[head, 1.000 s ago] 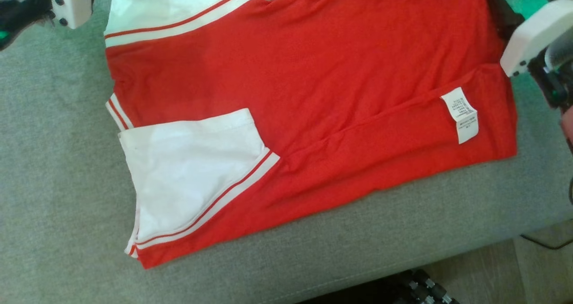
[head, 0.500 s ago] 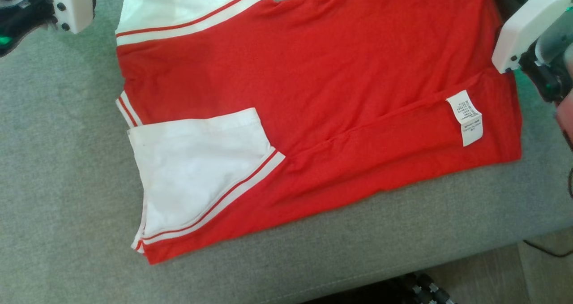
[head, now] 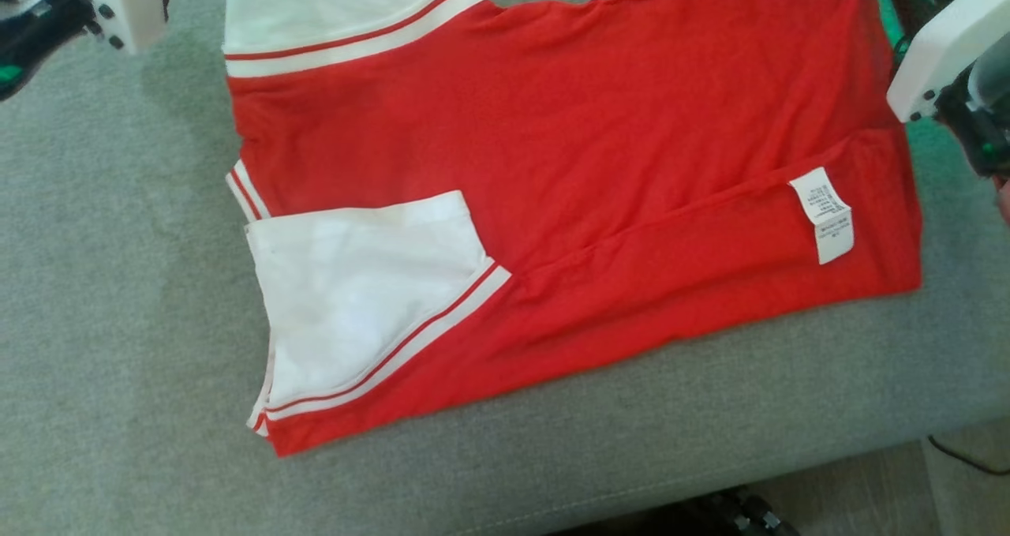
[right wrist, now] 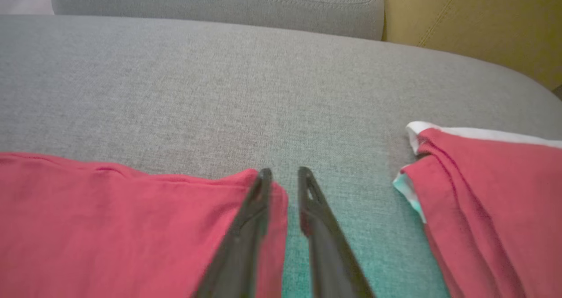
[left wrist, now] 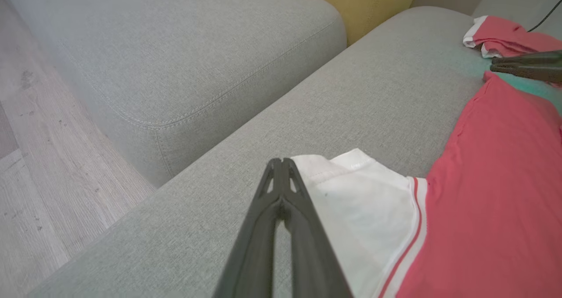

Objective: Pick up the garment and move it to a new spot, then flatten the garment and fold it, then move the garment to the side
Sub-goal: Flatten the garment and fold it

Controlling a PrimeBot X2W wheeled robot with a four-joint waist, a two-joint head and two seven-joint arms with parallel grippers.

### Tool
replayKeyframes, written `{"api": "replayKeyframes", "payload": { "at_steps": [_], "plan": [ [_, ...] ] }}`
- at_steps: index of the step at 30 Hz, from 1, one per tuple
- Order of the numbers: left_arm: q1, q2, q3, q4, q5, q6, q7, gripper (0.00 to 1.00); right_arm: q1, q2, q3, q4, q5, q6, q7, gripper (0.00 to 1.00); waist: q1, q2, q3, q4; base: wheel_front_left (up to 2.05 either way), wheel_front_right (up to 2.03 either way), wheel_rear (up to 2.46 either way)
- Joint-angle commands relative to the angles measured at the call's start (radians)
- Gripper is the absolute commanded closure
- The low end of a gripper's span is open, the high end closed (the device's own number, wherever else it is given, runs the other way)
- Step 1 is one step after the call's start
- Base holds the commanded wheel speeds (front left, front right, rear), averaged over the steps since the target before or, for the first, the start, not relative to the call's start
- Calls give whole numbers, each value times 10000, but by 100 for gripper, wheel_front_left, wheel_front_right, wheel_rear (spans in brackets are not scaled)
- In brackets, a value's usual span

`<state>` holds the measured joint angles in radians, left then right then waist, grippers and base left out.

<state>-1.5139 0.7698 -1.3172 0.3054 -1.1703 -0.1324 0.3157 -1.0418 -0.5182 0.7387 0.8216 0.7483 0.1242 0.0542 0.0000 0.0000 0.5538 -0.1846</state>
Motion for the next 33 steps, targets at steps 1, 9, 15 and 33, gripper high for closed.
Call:
{"api": "replayKeyframes", "payload": {
  "at_steps": [1, 9, 15, 33],
  "plan": [
    [-596, 267, 463, -85, -27, 17, 12, 100, -31, -242, 31, -126, 65, 65, 19, 0, 0, 0, 22, 36, 0, 0, 0],
    [-649, 133, 388, -36, -33, 17, 63, 100, -151, -135, 530, 315, 397, 65, 429, 59, 0, 0, 132, 297, 0, 0, 0],
    [-583, 163, 376, 33, -9, 17, -111, 100, -306, -319, 915, 340, 472, 65, 424, 100, 0, 0, 39, 330, 0, 0, 0],
    [-537, -259, 371, 1009, -234, 17, 33, 0, -819, -325, 1344, 317, 801, 65, -262, 100, 0, 0, 517, -123, 0, 0, 0]
  ]
}}
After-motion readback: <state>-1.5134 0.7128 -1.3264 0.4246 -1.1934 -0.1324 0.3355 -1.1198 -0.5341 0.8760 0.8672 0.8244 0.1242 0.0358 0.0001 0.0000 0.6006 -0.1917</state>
